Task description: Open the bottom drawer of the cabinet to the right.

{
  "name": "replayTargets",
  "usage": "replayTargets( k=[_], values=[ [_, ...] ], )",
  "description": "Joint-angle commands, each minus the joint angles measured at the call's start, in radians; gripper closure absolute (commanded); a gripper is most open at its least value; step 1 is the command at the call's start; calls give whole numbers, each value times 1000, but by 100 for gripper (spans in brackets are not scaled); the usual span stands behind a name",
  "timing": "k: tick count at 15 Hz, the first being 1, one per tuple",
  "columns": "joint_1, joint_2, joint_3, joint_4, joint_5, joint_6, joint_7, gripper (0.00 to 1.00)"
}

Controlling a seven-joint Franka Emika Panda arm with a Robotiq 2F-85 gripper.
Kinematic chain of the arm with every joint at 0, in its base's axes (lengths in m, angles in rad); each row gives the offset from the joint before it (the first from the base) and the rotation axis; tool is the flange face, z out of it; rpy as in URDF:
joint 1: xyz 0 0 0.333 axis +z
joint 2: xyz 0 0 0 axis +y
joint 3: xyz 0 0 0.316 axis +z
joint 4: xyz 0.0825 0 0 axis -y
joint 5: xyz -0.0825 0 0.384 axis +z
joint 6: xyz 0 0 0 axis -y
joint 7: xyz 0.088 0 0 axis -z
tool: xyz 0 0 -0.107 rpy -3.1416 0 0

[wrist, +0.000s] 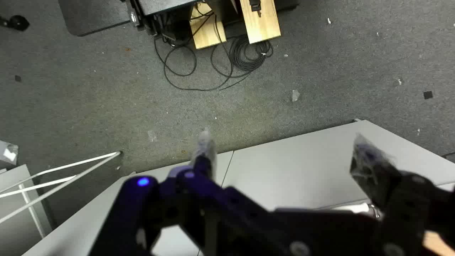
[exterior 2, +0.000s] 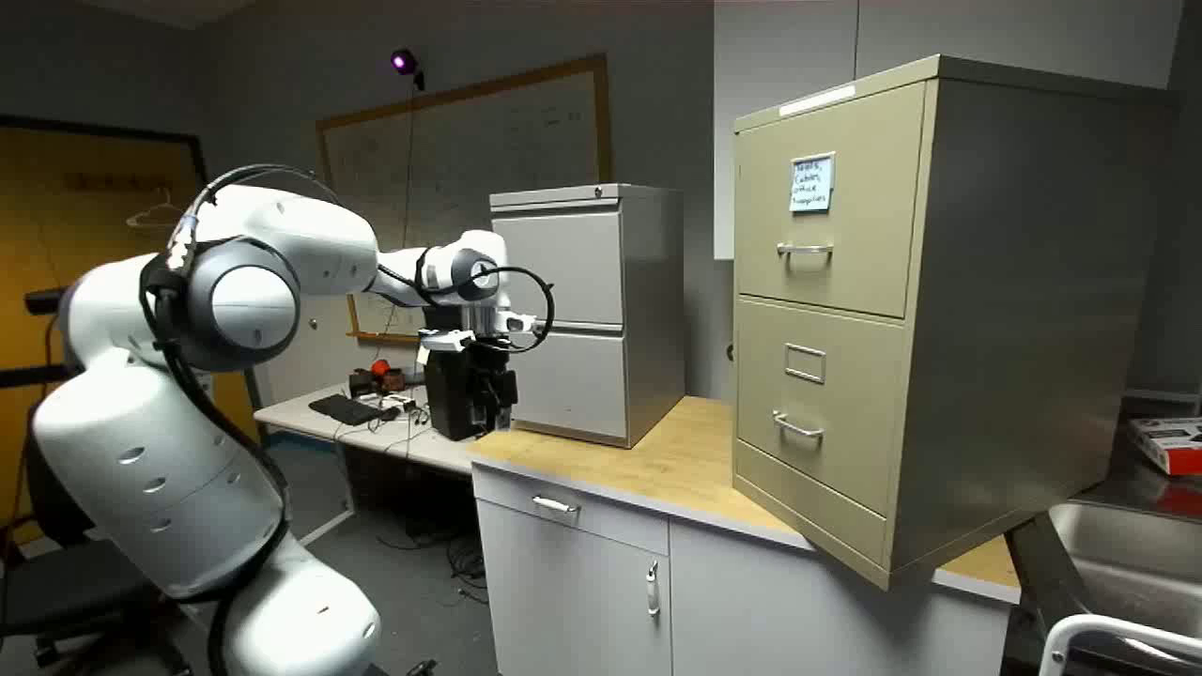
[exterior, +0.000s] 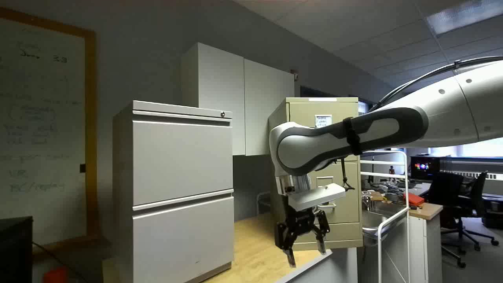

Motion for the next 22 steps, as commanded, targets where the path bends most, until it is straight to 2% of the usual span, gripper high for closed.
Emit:
replayTargets(
  k=[1,14,22],
  values=[
    [24,3,-21,3,-6,-1,6,0],
    [24,20,-25,14,-30,-6,13,0],
    [2,14,-80,4,-51,74,-5,0]
  ],
)
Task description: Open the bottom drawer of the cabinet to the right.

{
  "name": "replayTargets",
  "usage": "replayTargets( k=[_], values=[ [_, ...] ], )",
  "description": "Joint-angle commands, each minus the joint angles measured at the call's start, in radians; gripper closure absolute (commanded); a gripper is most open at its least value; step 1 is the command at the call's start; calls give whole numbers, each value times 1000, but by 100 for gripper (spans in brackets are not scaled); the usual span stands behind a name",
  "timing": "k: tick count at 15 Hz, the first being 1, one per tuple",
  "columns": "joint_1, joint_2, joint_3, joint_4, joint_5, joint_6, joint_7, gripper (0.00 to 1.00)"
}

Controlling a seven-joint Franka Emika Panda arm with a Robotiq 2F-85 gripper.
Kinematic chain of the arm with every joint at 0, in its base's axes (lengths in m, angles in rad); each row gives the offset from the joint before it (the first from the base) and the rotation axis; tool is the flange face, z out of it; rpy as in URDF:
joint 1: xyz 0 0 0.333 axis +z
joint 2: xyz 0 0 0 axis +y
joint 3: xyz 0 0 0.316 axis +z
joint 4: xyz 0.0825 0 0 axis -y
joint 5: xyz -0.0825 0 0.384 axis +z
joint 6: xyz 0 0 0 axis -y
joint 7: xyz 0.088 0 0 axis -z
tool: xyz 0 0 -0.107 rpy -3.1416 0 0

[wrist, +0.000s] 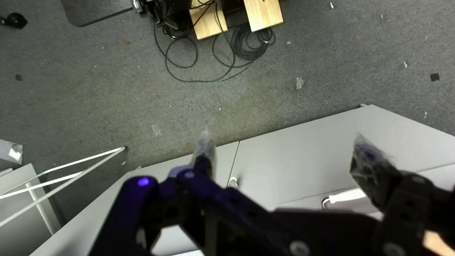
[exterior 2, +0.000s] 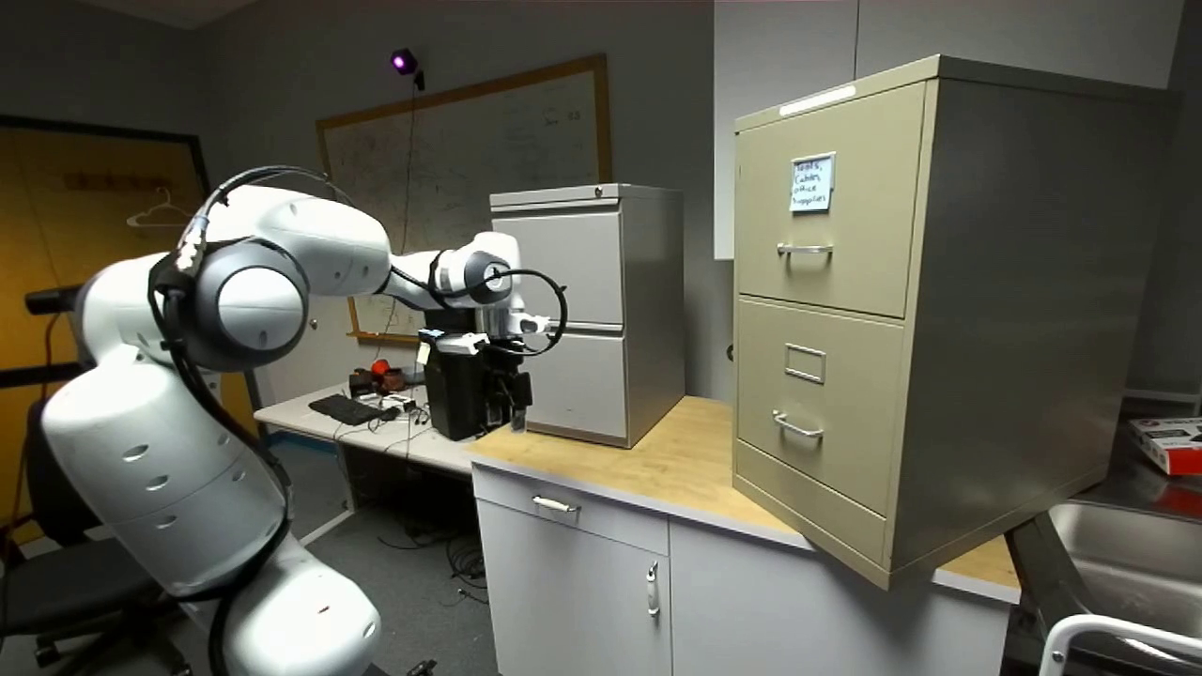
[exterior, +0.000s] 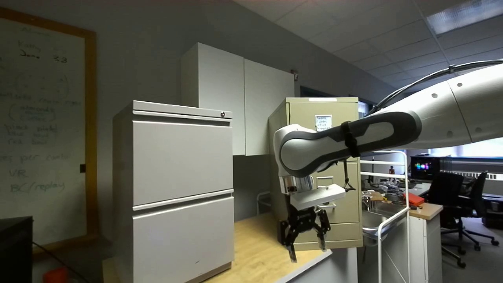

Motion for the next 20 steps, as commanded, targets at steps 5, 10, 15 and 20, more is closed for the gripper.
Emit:
replayTargets(
  k=[5,10,15,20],
  values=[
    [-35,-23,-95,-23,-93,165,-47,0],
    [-81,-56,-194,-97,-41,395,-88,0],
    [-122,-88,-315,-223,145,644,-183,0],
    [-137,-101,-418,-298,359,789,-308,0]
  ],
)
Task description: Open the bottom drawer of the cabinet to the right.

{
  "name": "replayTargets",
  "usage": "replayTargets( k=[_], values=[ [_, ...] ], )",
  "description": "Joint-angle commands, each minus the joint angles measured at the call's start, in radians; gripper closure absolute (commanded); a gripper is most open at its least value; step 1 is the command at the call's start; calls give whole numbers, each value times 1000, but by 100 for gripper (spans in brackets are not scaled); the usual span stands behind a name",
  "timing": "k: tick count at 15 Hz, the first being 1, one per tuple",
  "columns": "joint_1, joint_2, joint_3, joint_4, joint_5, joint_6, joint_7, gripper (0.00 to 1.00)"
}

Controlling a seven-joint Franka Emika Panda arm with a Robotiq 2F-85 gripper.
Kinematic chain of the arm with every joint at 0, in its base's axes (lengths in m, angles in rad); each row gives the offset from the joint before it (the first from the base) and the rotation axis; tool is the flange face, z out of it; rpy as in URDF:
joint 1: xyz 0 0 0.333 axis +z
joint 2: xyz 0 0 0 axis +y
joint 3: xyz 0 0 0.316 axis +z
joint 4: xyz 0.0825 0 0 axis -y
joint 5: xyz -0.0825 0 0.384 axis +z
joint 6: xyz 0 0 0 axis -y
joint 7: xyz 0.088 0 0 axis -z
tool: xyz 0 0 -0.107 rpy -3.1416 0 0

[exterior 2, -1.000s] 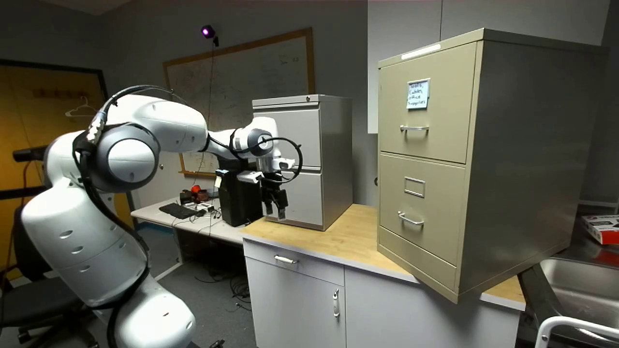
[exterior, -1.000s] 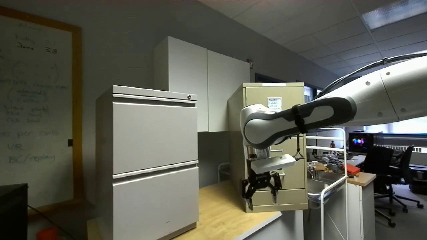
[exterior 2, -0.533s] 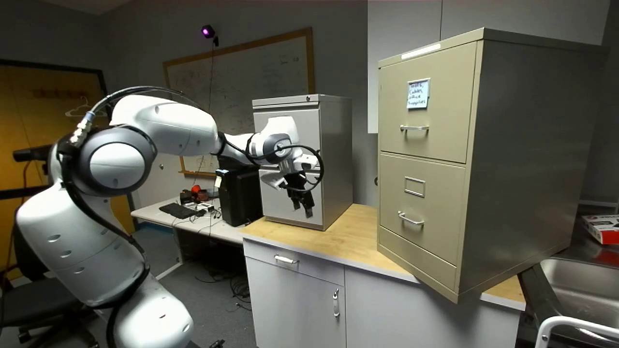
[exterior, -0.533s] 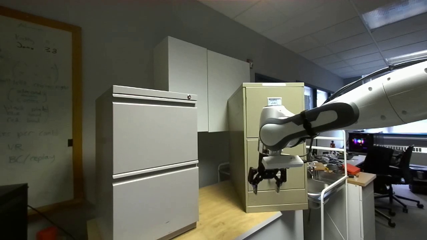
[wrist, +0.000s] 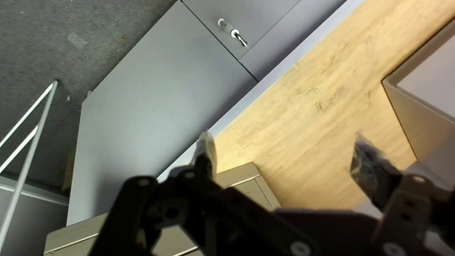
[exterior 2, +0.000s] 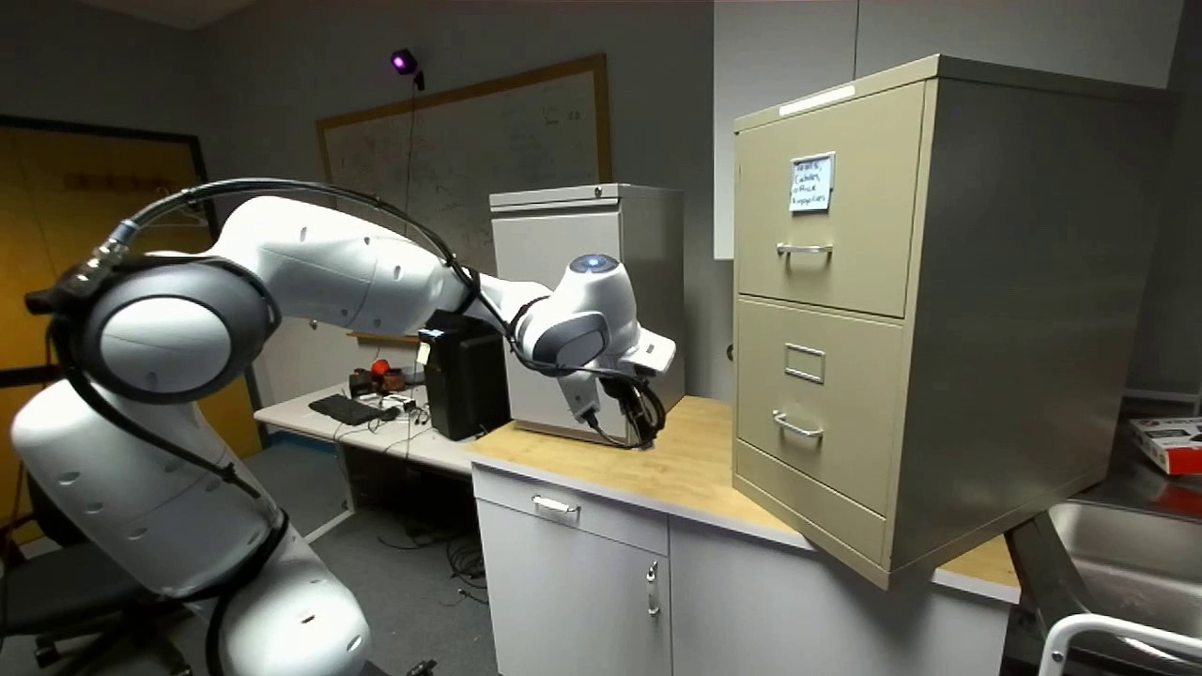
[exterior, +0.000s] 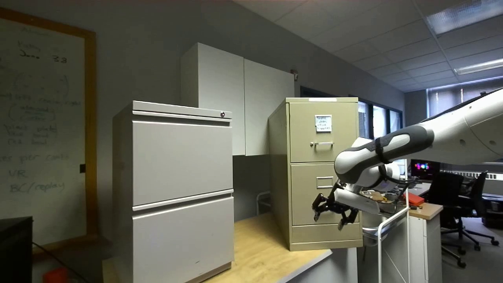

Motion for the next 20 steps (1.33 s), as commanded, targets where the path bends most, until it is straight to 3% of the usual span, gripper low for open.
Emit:
replayTargets(
  k=[1,9,20],
  values=[
    [-2,-36,-61,-55,148,76,-82,0],
    [-8,9,-162,-17,360,162,-142,0],
    [-52,197,-208,225,525,125,-142,0]
  ],
)
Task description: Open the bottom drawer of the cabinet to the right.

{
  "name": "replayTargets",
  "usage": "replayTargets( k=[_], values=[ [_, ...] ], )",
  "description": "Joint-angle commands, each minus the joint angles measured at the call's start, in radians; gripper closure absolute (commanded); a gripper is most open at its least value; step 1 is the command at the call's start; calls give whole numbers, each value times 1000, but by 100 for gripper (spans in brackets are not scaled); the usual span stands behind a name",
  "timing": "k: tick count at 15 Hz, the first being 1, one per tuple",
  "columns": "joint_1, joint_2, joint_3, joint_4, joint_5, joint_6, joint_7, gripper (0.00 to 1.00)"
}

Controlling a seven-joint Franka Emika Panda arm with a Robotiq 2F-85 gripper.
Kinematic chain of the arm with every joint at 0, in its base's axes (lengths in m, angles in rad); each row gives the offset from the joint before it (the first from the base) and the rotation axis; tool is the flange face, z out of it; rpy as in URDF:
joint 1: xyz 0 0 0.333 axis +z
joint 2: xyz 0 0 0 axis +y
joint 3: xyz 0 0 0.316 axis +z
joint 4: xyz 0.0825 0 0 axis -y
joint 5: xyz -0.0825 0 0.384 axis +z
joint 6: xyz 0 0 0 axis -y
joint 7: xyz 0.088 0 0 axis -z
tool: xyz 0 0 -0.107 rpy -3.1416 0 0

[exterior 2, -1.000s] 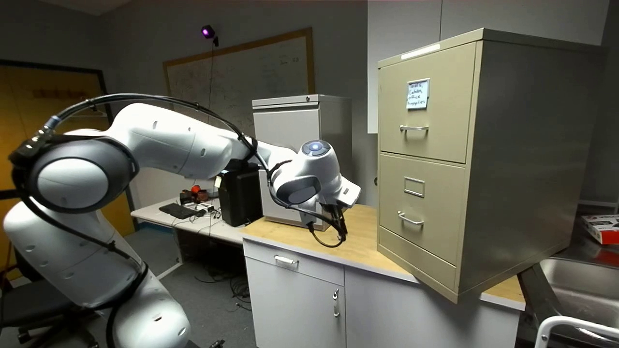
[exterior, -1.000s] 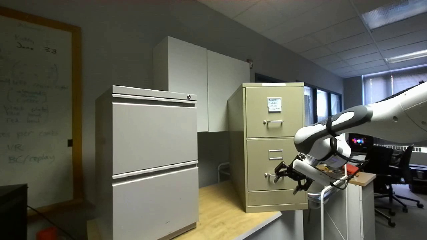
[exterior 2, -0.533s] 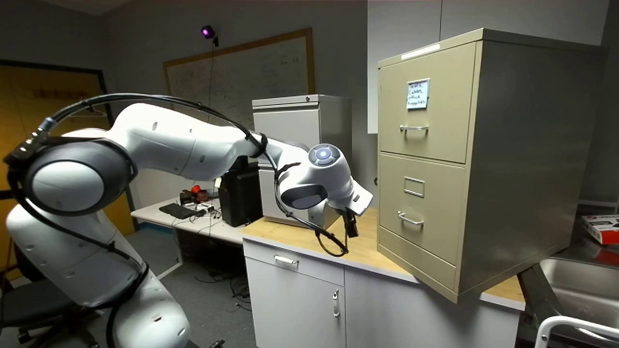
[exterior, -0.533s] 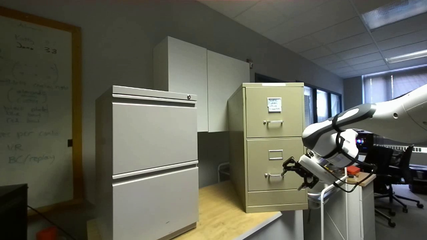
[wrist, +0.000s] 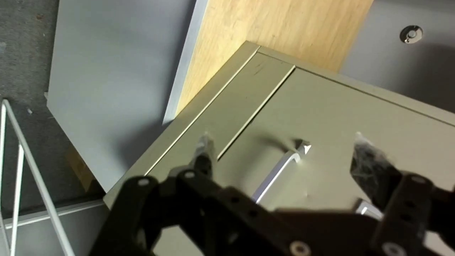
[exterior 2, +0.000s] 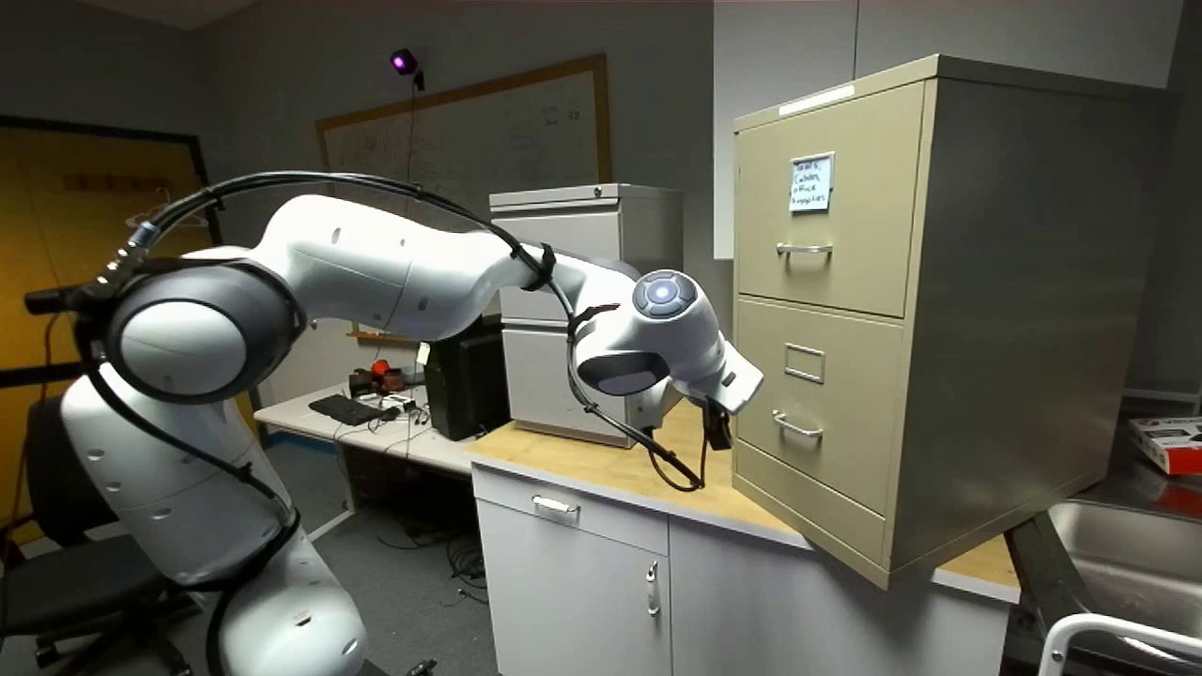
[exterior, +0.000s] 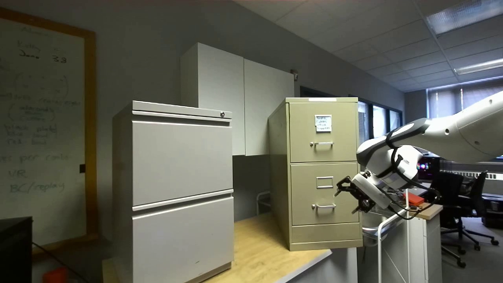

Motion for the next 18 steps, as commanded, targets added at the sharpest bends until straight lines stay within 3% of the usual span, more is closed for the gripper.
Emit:
replayTargets(
  k=[1,5,6,10,18],
  values=[
    [-27,104,1,135,53,-45,-9,0],
    [-71,186,12,237,22,-142,69,0],
    [-72,137,28,165,27,-84,26,0],
    [-86,181,28,211,24,-118,41,0],
    [-86,223,74,123,63,48,14,0]
  ],
)
